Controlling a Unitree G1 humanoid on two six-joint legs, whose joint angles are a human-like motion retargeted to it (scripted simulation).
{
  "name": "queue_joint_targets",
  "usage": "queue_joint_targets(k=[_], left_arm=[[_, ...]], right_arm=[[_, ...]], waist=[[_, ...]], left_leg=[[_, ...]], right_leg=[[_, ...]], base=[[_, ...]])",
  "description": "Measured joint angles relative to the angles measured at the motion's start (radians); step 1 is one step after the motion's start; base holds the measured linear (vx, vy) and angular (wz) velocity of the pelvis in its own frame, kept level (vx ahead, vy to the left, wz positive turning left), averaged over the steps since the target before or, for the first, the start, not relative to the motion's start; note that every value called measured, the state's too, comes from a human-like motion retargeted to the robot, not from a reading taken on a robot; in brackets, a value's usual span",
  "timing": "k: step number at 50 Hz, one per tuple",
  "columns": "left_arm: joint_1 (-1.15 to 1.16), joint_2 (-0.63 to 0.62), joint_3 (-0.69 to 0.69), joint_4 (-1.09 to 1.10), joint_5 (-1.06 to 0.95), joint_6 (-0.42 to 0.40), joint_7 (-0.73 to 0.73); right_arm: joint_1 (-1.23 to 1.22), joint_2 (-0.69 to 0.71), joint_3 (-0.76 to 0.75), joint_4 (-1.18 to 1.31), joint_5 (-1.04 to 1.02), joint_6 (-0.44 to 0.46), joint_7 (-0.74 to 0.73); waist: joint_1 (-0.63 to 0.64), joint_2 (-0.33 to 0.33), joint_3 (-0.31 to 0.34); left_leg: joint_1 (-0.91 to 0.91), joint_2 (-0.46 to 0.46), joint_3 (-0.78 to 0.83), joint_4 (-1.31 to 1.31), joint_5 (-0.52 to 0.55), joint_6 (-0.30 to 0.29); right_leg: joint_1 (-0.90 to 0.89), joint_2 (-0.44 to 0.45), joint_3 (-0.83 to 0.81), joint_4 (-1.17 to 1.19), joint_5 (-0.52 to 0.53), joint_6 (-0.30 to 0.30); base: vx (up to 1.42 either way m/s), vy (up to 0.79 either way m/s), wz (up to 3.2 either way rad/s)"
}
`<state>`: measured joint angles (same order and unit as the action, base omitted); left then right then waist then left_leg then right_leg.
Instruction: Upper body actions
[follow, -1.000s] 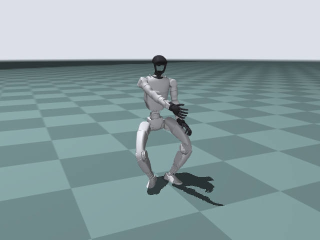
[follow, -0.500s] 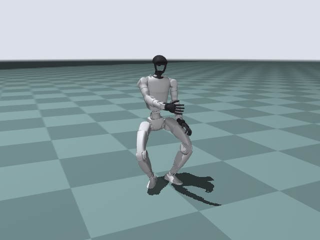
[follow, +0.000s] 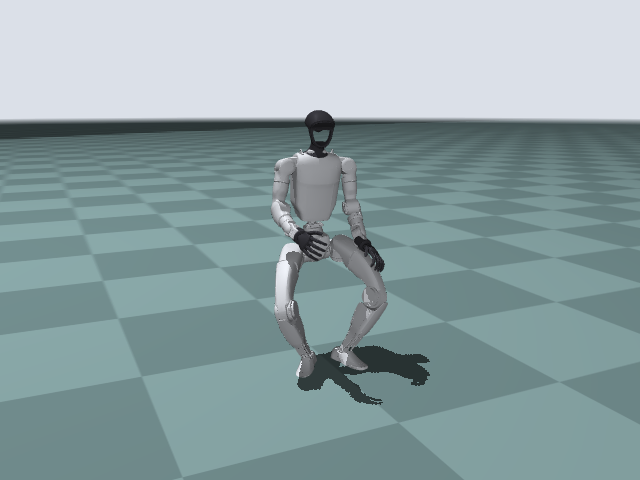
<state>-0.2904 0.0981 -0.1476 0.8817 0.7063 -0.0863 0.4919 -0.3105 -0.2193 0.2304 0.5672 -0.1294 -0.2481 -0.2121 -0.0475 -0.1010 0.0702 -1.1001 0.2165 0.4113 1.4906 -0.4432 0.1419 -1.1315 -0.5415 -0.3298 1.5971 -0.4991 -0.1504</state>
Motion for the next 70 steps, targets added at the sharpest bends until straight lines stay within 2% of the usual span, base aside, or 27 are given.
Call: queue_joint_targets(k=[20, 28, 40, 63, 67, 70], left_arm=[[-0.003, -0.006, -0.016, 0.003, -0.002, -0.003, 0.005], [-0.002, -0.007, -0.019, 0.000, -0.003, -0.004, 0.005], [0.004, 0.000, -0.018, -0.010, -0.011, -0.003, 0.005], [-0.006, -0.004, -0.015, -0.022, -0.018, 0.005, -0.014], [-0.025, -0.017, -0.004, -0.046, -0.070, -0.055, 0.009], [-0.057, -0.040, 0.010, -0.059, -0.156, -0.121, -0.031]], right_arm=[[0.193, -0.002, 0.015, 0.063, -0.256, -0.033, -0.309], [0.210, -0.015, 0.058, 0.077, -0.387, 0.016, -0.490], [0.188, -0.001, 0.076, 0.102, -0.424, 0.118, -0.446], [0.186, 0.019, 0.063, 0.105, -0.431, 0.120, -0.475], [0.183, 0.022, 0.059, 0.105, -0.433, 0.121, -0.478], [0.184, 0.023, 0.057, 0.107, -0.431, 0.121, -0.479]], waist=[[0.011, 0.012, 0.003], [0.013, 0.013, 0.004], [0.005, 0.015, 0.006], [0.003, 0.022, 0.016], [0.005, 0.020, 0.022], [0.008, 0.017, 0.024]], left_leg=[[-0.004, -0.002, 0.001, -0.001, 0.000, 0.000], [-0.004, -0.004, 0.002, -0.002, 0.001, 0.001], [-0.004, -0.003, 0.001, -0.001, 0.000, 0.001], [-0.004, -0.003, 0.004, 0.002, 0.002, 0.004], [-0.003, -0.003, 0.005, 0.002, 0.002, 0.006], [-0.001, -0.004, 0.006, 0.002, 0.001, 0.006]], right_leg=[[-0.005, -0.001, 0.001, -0.001, 0.001, 0.000], [-0.005, -0.005, 0.000, 0.000, 0.001, 0.000], [-0.003, -0.004, 0.003, 0.001, -0.001, 0.004], [0.000, -0.005, 0.006, 0.001, -0.002, 0.005], [0.003, -0.007, 0.005, 0.001, -0.003, 0.005], [0.004, -0.010, 0.005, 0.002, -0.004, 0.005]], base=[[0.00, 0.00, 0.00], [0.00, 0.00, 0.00], [0.00, 0.00, 0.00], [0.00, 0.00, 0.00], [0.00, 0.00, 0.00], [0.00, 0.00, 0.00]])
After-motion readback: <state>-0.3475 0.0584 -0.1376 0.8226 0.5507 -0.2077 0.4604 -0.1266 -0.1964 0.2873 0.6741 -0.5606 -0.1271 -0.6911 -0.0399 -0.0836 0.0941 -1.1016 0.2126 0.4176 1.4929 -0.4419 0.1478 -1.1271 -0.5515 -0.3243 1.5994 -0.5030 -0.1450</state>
